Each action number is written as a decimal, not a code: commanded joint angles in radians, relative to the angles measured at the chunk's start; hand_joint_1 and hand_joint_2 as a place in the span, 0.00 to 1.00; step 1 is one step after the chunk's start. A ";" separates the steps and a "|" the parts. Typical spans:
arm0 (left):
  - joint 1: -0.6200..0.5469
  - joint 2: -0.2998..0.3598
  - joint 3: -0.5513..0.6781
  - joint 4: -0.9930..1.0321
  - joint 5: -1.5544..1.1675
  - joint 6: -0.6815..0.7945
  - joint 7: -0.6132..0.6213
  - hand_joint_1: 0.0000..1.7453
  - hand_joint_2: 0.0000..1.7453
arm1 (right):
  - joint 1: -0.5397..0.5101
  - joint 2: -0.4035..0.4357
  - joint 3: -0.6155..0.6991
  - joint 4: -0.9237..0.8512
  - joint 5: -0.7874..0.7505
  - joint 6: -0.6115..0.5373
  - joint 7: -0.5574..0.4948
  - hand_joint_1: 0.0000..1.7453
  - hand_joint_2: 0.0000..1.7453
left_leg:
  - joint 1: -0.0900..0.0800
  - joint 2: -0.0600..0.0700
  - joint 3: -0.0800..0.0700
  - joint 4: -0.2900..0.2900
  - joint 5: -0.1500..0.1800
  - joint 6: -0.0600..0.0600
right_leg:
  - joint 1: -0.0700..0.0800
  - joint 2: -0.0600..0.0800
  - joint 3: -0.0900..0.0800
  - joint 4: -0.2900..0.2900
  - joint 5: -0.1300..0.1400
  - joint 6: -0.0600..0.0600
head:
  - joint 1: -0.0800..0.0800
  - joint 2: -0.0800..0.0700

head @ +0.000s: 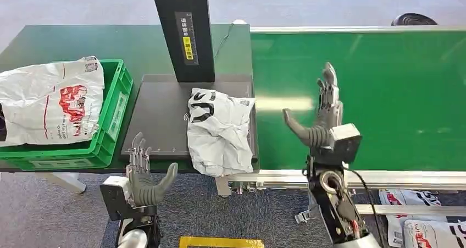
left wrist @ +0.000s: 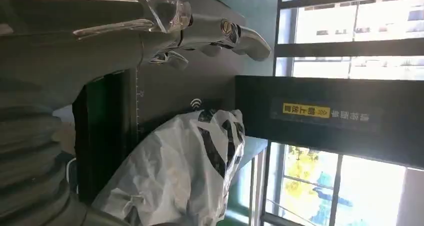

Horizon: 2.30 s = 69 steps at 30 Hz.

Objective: Moved the parcel from conveyor to table for the left to box.

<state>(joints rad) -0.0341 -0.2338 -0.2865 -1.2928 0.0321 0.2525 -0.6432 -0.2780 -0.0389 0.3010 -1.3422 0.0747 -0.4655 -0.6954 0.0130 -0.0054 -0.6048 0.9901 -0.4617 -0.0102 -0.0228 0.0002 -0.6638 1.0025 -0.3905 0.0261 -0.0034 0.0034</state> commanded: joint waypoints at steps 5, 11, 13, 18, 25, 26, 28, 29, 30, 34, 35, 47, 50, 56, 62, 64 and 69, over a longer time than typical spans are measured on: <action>0.010 0.003 -0.030 0.001 0.008 0.019 0.029 0.00 1.00 | 0.310 0.165 0.039 -0.210 0.002 -0.041 -0.003 0.00 1.00 | 0.000 -0.001 0.003 -0.001 0.000 0.000 | 0.001 -0.001 0.003 -0.001 -0.002 -0.002 | 0.000 0.000; 0.045 0.008 -0.019 -0.029 -0.041 0.046 0.010 0.00 1.00 | 0.371 0.221 -0.009 -0.177 0.018 0.135 -0.003 0.00 1.00 | 0.000 -0.001 0.006 -0.002 -0.001 0.000 | 0.000 -0.002 0.006 -0.002 -0.002 -0.003 | 0.000 0.000; 0.047 0.018 -0.030 -0.055 -0.065 0.046 -0.003 0.00 1.00 | 0.364 0.222 0.009 -0.173 0.022 0.153 -0.003 0.00 1.00 | 0.000 0.000 0.004 -0.001 0.000 0.000 | 0.000 -0.001 0.004 -0.001 -0.002 -0.002 | 0.000 0.000; 0.020 0.049 -0.051 -0.095 -0.125 0.019 0.060 0.00 1.00 | 0.351 0.230 0.029 -0.158 0.044 0.166 -0.003 0.00 1.00 | 0.000 0.002 0.004 -0.001 0.000 0.000 | 0.000 0.001 0.003 0.000 -0.001 -0.003 | 0.000 0.000; -0.122 0.134 -0.023 -0.088 -0.293 -0.061 0.151 0.00 1.00 | 0.350 0.236 0.006 -0.167 0.055 0.196 -0.003 0.00 1.00 | 0.000 0.000 0.003 -0.001 0.001 0.000 | 0.001 -0.001 0.003 -0.001 -0.001 -0.003 | 0.000 0.000; -0.170 0.158 -0.023 -0.062 -0.336 -0.069 0.177 0.00 1.00 | 0.351 0.232 0.012 -0.177 0.055 0.193 -0.003 0.00 1.00 | 0.000 -0.001 0.004 -0.001 0.001 0.000 | 0.001 -0.002 0.003 0.000 -0.001 -0.003 | 0.000 0.000; -0.242 0.177 0.001 -0.012 -0.337 -0.099 0.201 0.00 1.00 | 0.351 0.228 0.020 -0.181 0.048 0.189 -0.003 0.00 1.00 | 0.000 -0.002 0.003 -0.001 0.002 -0.001 | 0.001 -0.002 0.003 0.000 -0.001 -0.003 | 0.000 0.000; -0.285 0.208 -0.019 0.020 -0.371 -0.133 0.211 0.00 1.00 | 0.349 0.226 0.025 -0.183 0.040 0.191 -0.003 0.00 1.00 | 0.000 -0.002 0.003 -0.001 0.002 -0.001 | 0.000 -0.002 0.003 0.000 -0.001 -0.003 | 0.000 0.000; -0.364 0.242 -0.025 0.087 -0.396 -0.149 0.221 0.00 1.00 | 0.344 0.227 0.030 -0.181 0.027 0.184 -0.003 0.00 1.00 | 0.000 -0.002 0.005 -0.001 0.002 -0.001 | 0.001 -0.002 0.004 0.000 -0.001 -0.003 | 0.000 0.000; -0.592 0.284 -0.036 0.295 -0.407 -0.169 0.191 0.00 1.00 | 0.347 0.222 0.042 -0.181 0.013 0.159 -0.003 0.00 1.00 | 0.000 -0.005 0.003 -0.001 0.005 -0.001 | 0.001 -0.005 0.003 0.000 0.000 -0.004 | 0.000 0.000; -0.682 0.311 -0.112 0.360 -0.451 -0.192 0.153 0.00 1.00 | 0.343 0.214 0.054 -0.195 0.019 0.140 -0.003 0.00 1.00 | 0.000 -0.004 0.002 0.000 0.005 -0.001 | 0.001 -0.005 0.002 0.001 0.000 -0.003 | 0.000 0.000; -1.227 0.237 -0.445 0.758 -0.577 -0.494 0.282 0.00 1.00 | 0.332 0.181 0.073 -0.318 0.010 0.120 -0.003 0.00 1.00 | 0.001 -0.002 0.000 0.003 0.006 0.000 | 0.001 -0.004 0.001 0.002 0.004 -0.003 | 0.000 0.000; -1.276 0.205 -0.506 0.843 -0.611 -0.539 0.300 0.00 1.00 | 0.323 0.186 0.068 -0.314 0.013 0.141 -0.003 0.00 1.00 | 0.000 -0.001 0.001 0.002 0.006 0.000 | 0.001 -0.003 0.001 0.001 0.004 -0.003 | 0.000 0.000; -1.309 0.137 -0.560 0.946 -0.626 -0.635 0.326 0.00 1.00 | 0.303 0.195 0.062 -0.289 0.015 0.170 -0.003 0.00 1.00 | 0.000 0.000 0.001 0.001 0.006 0.000 | 0.001 -0.001 0.001 0.000 0.004 -0.003 | 0.000 0.000; -1.312 0.116 -0.584 0.996 -0.590 -0.833 0.296 0.00 1.00 | 0.272 0.211 0.043 -0.229 -0.013 0.213 -0.003 0.00 1.00 | 0.000 0.002 0.002 0.001 0.006 0.000 | 0.001 0.000 0.001 0.000 0.005 -0.003 | 0.000 0.000; -1.299 0.122 -0.590 0.991 -0.582 -0.839 0.275 0.00 1.00 | 0.269 0.216 0.031 -0.217 -0.022 0.221 -0.003 0.00 1.00 | 0.000 0.002 0.003 0.000 0.006 0.000 | 0.001 0.001 0.002 0.000 0.005 -0.004 | 0.000 0.000; -1.299 0.122 -0.590 0.991 -0.582 -0.839 0.275 0.00 1.00 | 0.269 0.216 0.031 -0.217 -0.022 0.221 -0.003 0.00 1.00 | 0.000 0.002 0.002 0.000 0.006 0.000 | 0.001 0.001 0.002 0.000 0.005 -0.003 | 0.000 0.000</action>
<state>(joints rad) -1.2764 -0.0820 -0.7885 -0.4379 -0.5623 -0.5418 -0.3361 0.0364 0.1839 0.3548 -1.6453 0.0717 -0.2640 -0.6992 0.0125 -0.0037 -0.6033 0.9905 -0.4555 -0.0105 -0.0230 0.0008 -0.6633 1.0030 -0.3861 0.0243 -0.0034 0.0034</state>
